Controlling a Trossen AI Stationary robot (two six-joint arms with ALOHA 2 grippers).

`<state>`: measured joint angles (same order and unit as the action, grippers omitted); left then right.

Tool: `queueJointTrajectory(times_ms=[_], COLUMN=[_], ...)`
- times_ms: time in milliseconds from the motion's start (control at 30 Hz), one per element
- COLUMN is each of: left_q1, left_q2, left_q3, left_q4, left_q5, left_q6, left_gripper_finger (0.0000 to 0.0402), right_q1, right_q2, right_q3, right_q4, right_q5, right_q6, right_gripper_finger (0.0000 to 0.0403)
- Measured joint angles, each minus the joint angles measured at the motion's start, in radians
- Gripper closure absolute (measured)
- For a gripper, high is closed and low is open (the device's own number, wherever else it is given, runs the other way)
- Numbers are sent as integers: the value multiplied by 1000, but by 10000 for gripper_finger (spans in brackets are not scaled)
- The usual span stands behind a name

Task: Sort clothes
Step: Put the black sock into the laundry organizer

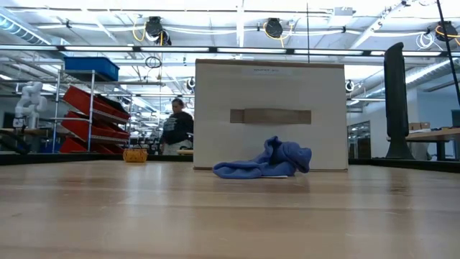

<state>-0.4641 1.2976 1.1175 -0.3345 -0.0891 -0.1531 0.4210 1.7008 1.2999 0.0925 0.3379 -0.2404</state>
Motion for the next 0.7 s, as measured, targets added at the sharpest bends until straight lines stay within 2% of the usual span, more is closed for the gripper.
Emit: queueJointTrajectory(times_ms=[133, 233, 367, 567, 700], left_q1=[0, -1, -1, -1, -1], left_q2=[0, 0, 0, -3, -37], left_q3=[0, 0, 0, 0, 0], left_q4=[16, 13, 10, 7, -92], left_q5=[-2, -49, -67, -73, -110], left_q6=[3, 3, 11, 14, 35], left_gripper_finger=[384, 384, 370, 307, 280], right_q1=[-2, -2, -2, -2, 1], right_q2=[0, 0, 0, 0, -23], right_q3=[0, 0, 0, 0, 0], right_q4=[0, 0, -1, -1, -36], right_q5=[0, 0, -1, 8, 122], right_q6=[12, 5, 5, -1, -12], right_gripper_finger=[332, 388, 392, 399, 400])
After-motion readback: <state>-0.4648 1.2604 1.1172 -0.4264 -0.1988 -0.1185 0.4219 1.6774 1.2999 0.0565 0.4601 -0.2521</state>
